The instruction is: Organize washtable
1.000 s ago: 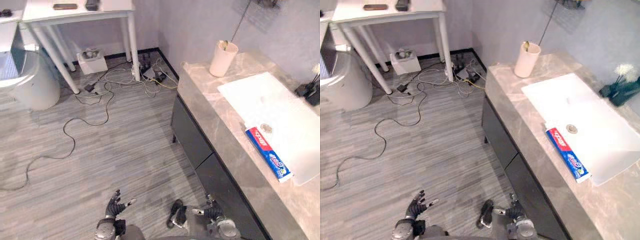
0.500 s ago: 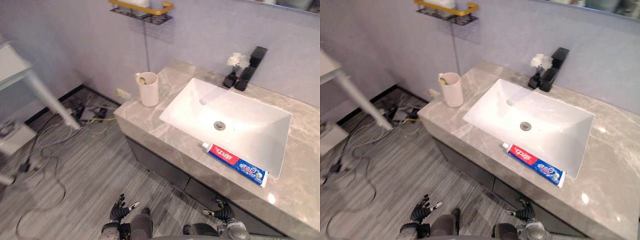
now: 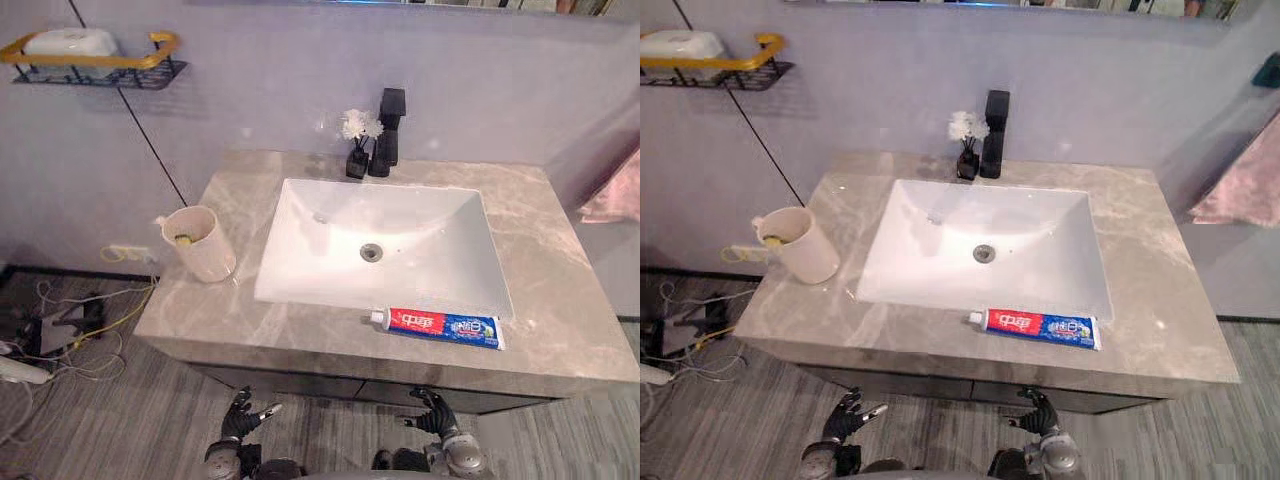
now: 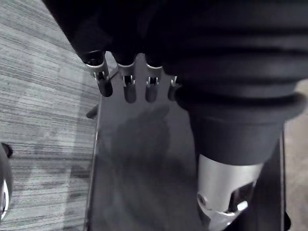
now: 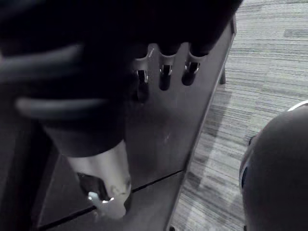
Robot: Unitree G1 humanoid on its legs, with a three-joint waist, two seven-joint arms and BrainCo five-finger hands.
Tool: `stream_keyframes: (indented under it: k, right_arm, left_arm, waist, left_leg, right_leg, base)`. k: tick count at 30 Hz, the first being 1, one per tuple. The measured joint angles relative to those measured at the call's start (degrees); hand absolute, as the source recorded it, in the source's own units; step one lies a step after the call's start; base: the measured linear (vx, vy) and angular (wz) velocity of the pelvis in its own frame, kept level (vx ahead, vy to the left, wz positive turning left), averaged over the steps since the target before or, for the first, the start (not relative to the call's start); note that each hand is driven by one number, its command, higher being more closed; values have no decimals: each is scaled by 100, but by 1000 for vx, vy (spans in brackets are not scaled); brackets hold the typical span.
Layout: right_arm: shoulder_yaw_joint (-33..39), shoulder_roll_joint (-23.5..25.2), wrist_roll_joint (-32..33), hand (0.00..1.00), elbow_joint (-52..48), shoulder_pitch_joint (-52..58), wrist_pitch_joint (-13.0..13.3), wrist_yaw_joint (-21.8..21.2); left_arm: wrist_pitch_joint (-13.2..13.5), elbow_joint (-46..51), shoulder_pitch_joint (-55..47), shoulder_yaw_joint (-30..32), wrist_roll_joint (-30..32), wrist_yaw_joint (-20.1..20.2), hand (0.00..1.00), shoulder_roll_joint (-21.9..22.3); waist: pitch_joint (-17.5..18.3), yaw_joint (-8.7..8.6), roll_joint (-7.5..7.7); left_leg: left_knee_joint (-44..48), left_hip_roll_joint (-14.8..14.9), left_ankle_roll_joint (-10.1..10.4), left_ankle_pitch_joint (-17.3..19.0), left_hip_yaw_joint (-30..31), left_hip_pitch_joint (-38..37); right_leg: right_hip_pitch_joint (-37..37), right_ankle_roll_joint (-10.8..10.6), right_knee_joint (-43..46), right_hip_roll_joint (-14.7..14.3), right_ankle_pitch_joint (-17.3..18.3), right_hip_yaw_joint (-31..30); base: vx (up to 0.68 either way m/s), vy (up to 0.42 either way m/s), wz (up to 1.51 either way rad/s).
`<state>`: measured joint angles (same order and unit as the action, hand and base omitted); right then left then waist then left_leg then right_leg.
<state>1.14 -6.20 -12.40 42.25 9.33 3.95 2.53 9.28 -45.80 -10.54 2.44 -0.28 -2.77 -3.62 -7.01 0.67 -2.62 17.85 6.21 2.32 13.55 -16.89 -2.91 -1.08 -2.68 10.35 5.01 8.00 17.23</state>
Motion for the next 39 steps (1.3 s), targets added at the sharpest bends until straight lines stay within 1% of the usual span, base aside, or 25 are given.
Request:
stream_keyframes:
  k: [1, 2, 4, 6, 7, 8, 9, 10, 11, 12, 14, 16, 18, 23, 28, 29, 30, 36, 39]
  right_arm:
    - [34, 0, 2, 0, 30, -11, 2, 6]
    - [78, 12, 5, 0, 130, -15, 5, 8]
    - [83, 13, 14, 0, 219, -66, 4, 9]
    - [137, 11, 59, 0, 246, -113, 7, 44]
    - [145, -9, 70, 0, 251, -118, 8, 77]
    - [148, -18, 77, 0, 257, -144, 8, 94]
    - [220, -10, 94, 0, 336, -205, 13, 105]
    - [334, -44, 122, 0, 452, -251, 8, 111]
    - [381, -96, 131, 0, 467, -252, 8, 114]
    - [477, -112, 159, 0, 488, -262, 2, 117]
    - [483, -80, 170, 0, 473, -181, 1, 106]
    - [561, -4, 170, 0, 473, -77, -5, 106]
    - [592, 23, 170, 0, 473, -75, -3, 108]
    - [761, -33, 169, 0, 648, -106, -5, 112]
    - [858, -161, 169, 0, 704, -111, -5, 109]
    - [858, -212, 169, 0, 752, -127, -2, 109]
    - [960, -571, 168, 0, 1094, -443, -5, 100]
    - [961, -570, 195, 0, 1099, -443, -4, 100]
    - [984, -570, 386, 0, 1155, -448, 1, 100]
  left_arm:
    - [0, -12, 8, 2, 0, 0, 0, -1]
    - [0, -60, 35, 16, 0, 1, 0, -9]
    - [-2, -101, 16, 48, 0, 2, 0, -11]
    - [0, -101, -74, 71, -13, 8, 0, 9]
    - [-1, -107, -64, 75, -3, 6, 0, 4]
    - [1, -106, -64, 79, -3, 6, 0, 4]
    - [2, -131, -57, 113, -7, 1, 0, 23]
    - [2, -168, -44, 160, -4, -2, 0, 29]
    - [3, -186, -50, 164, -4, -1, 0, 33]
    - [3, -266, -47, 178, -5, -12, 0, 4]
    - [6, -279, -33, 187, -9, -34, 0, -33]
    - [6, -276, -65, 259, -7, -70, 0, -75]
    - [4, -284, -108, 282, -5, -107, 0, -119]
    - [2, -310, -131, 306, -4, -106, 0, -118]
    - [3, -311, -111, 477, -4, -107, 0, -142]
    - [3, -311, -125, 478, -4, -107, 0, -175]
    - [3, -324, -127, 722, 1, -104, 0, -387]
    - [3, -325, -123, 720, -1, -104, 0, -387]
    - [3, -326, -113, 709, -7, -105, 0, -387]
  waist:
    - [9, 0, -24]
    - [8, 7, -32]
    - [-46, 36, 64]
    - [-97, 46, 137]
    - [-101, 48, 155]
    - [-127, 65, 201]
    - [-161, 63, 217]
    - [-196, 49, 142]
    - [-206, 34, 72]
    - [-189, 37, 18]
    - [-209, 33, 60]
    - [-183, 61, 144]
    - [-160, 56, 174]
    - [-128, 48, 147]
    - [-110, 31, 146]
    - [-69, 33, 154]
    - [27, 11, 237]
    - [25, 9, 235]
    - [23, 9, 230]
  left_leg:
    - [42, 22, 12, -7, 1, 8]
    - [160, 82, 52, -30, -14, 30]
    - [475, 178, 82, -47, -31, 56]
    - [768, 205, 93, -54, 42, 76]
    - [924, 189, 106, -79, 174, 164]
    - [1006, 165, 82, -18, 322, 265]
    - [806, 43, 47, 116, 729, 288]
    - [320, -40, 99, 9, 1080, 273]
    - [26, -26, 149, -131, 1183, 254]
    - [-210, -54, 129, -119, 1198, 113]
    - [-507, -130, 82, -144, 1180, 51]
    - [-645, -171, 10, -192, 1146, -18]
    - [-821, -202, 3, -249, 1131, -154]
    - [-1210, -236, 23, -467, 1139, -395]
    - [-1320, -254, 51, -552, 1237, -502]
    - [-1329, -253, 53, -555, 1246, -500]
    - [-1492, -321, 31, -608, 1466, -579]
    - [-1496, -321, 30, -608, 1466, -576]
    - [-1515, -323, 31, -608, 1466, -572]
  right_leg:
    - [-60, 11, -131, -33, -57, -3]
    - [-199, 35, -400, -107, -189, -28]
    - [-420, 62, -762, -218, -358, -160]
    - [-564, 117, -978, -301, -472, -349]
    - [-569, 128, -1006, -299, -496, -427]
    - [-564, 142, -1015, -271, -512, -471]
    - [-555, 135, -1044, -244, -565, -608]
    - [-546, 93, -1056, -264, -620, -686]
    - [-545, 83, -1063, -311, -631, -720]
    - [-556, 10, -1142, -336, -694, -818]
    - [-545, -23, -1231, -289, -783, -821]
    - [-554, -24, -1261, -258, -818, -832]
    - [-579, -24, -1256, -228, -818, -875]
    - [-598, -26, -1258, -208, -817, -893]
    - [-680, -29, -1305, -250, -815, -778]
    - [-683, -28, -1325, -284, -816, -771]
    - [-766, -2, -1477, -277, -837, -695]
    - [-761, -2, -1479, -275, -837, -690]
    - [-754, -2, -1493, -274, -837, -666]
  base:
    - [68, -44, -13]
    - [46, -57, -18]
    - [42, -65, -33]
    - [45, -21, -47]
    - [38, 8, -41]
    - [26, 51, -39]
    - [3, 102, -48]
    - [-10, 120, -48]
    - [-29, 145, -42]
    - [-43, 147, -17]
    - [-53, 116, -3]
    - [-51, 53, -3]
    - [-16, 27, -12]
    - [9, -5, -2]
    - [29, -18, 9]
    - [0, 0, 0]
    - [0, 0, 0]
    - [0, 0, 0]
    - [0, 0, 0]
